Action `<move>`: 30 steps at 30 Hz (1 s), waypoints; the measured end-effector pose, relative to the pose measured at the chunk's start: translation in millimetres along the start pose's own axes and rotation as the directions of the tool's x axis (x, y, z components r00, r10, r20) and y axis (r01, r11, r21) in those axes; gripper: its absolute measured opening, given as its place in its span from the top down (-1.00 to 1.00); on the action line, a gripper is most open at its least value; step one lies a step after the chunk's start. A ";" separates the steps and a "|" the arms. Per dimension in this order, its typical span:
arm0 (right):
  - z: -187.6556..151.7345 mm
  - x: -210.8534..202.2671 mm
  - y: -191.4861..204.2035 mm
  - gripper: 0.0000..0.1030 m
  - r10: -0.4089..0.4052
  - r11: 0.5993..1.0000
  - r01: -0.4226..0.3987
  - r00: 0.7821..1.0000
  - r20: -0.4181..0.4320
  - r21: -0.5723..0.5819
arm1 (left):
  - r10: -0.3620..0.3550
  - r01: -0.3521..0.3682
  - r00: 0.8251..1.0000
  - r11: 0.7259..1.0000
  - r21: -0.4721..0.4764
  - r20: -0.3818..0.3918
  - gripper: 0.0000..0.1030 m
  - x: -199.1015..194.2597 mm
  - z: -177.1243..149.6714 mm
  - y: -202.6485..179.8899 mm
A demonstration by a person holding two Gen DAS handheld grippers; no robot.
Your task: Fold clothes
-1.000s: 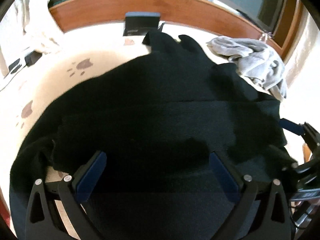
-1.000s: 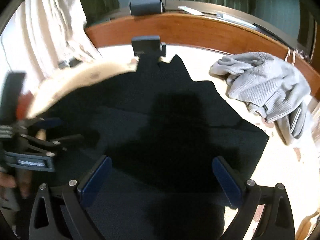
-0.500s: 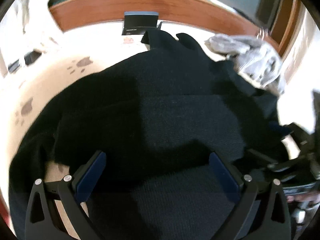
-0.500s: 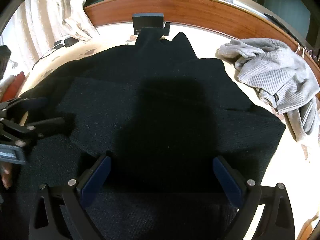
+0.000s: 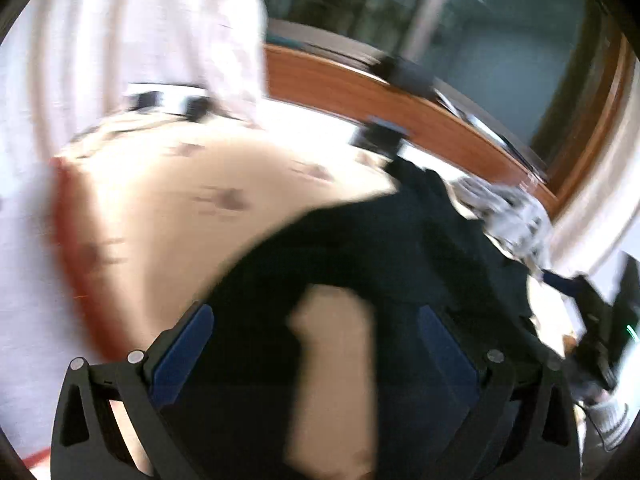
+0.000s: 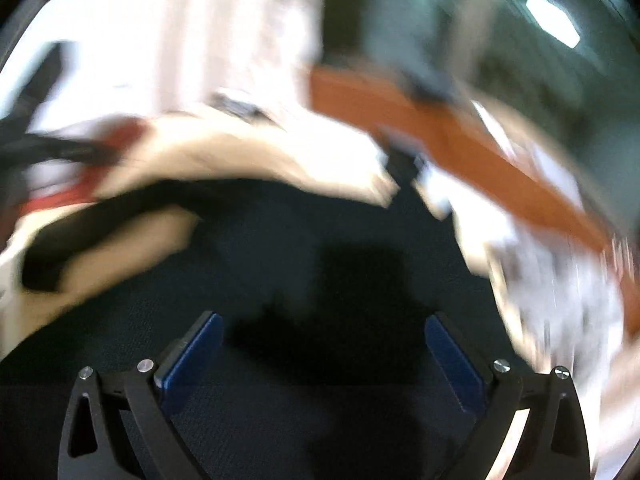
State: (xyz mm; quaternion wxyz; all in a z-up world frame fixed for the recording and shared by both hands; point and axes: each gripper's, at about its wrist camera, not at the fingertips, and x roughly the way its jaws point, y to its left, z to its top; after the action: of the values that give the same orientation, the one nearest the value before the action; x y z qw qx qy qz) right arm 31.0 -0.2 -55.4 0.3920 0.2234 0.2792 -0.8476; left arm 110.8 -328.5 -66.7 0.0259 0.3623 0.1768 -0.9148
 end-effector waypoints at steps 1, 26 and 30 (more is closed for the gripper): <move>9.1 -10.6 23.2 -0.99 0.036 0.995 -0.030 0.998 0.059 -0.094 | 0.023 -0.023 1.000 0.999 -0.022 0.014 -1.00 -10.8 -1.6 13.4; -3.2 27.3 267.1 0.12 0.260 0.313 0.086 0.950 0.172 -0.946 | 0.101 -0.086 0.993 0.976 -0.200 0.068 -1.00 -56.5 -45.0 102.8; 2.9 29.9 276.0 0.12 0.268 0.298 0.128 0.940 0.212 -0.946 | 0.094 -0.078 0.993 0.976 -0.204 0.070 -1.00 -55.2 -43.2 104.3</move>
State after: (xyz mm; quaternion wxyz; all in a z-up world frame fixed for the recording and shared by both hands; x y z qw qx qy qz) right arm 230.6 -166.4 -153.4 0.5251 -0.1852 0.6453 -0.5230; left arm 197.9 -415.8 -90.5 0.1088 0.3285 0.2513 -0.9039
